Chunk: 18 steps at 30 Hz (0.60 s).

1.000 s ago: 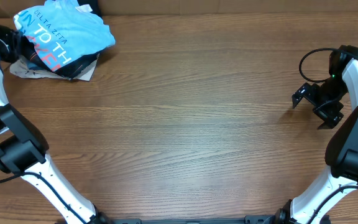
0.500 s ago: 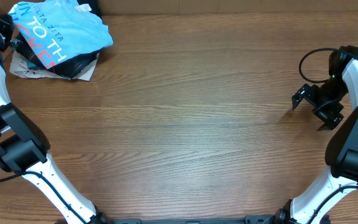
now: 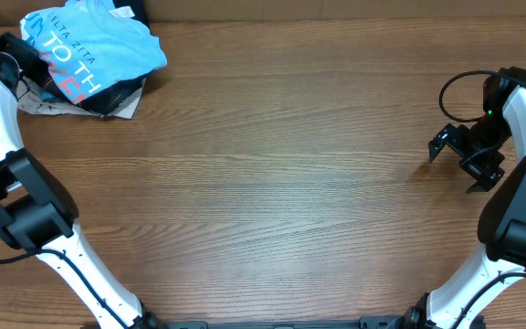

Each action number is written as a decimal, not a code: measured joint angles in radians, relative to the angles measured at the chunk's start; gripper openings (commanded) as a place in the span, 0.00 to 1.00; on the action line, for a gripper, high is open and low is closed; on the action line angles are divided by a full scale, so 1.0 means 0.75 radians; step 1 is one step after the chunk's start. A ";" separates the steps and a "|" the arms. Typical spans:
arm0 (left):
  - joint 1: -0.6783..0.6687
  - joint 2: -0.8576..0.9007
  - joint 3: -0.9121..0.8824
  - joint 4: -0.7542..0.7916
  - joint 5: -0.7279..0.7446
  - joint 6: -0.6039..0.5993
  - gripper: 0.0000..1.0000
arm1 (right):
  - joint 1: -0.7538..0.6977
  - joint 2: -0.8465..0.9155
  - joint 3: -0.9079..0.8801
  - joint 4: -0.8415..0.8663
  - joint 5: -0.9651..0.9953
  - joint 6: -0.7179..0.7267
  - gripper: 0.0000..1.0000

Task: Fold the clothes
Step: 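Lower the shirt onto the stack and release with the left gripper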

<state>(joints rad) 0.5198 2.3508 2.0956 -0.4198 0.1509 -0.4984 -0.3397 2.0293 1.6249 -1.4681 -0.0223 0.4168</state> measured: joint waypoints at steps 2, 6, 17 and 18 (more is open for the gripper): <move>0.001 -0.008 0.000 0.000 -0.019 -0.001 0.79 | 0.000 0.000 0.000 -0.003 0.000 -0.009 1.00; 0.005 -0.090 0.002 -0.014 -0.075 0.003 0.54 | 0.000 0.000 0.000 -0.002 0.000 -0.022 1.00; -0.127 -0.390 0.069 0.011 0.038 0.110 0.04 | 0.000 0.000 0.000 0.007 -0.001 -0.034 1.00; -0.158 -0.389 0.070 0.013 0.026 0.133 0.04 | 0.000 0.000 0.000 0.007 -0.001 -0.033 1.00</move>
<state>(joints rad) 0.4011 2.0594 2.1483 -0.4099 0.1703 -0.3988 -0.3397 2.0293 1.6249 -1.4631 -0.0227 0.3920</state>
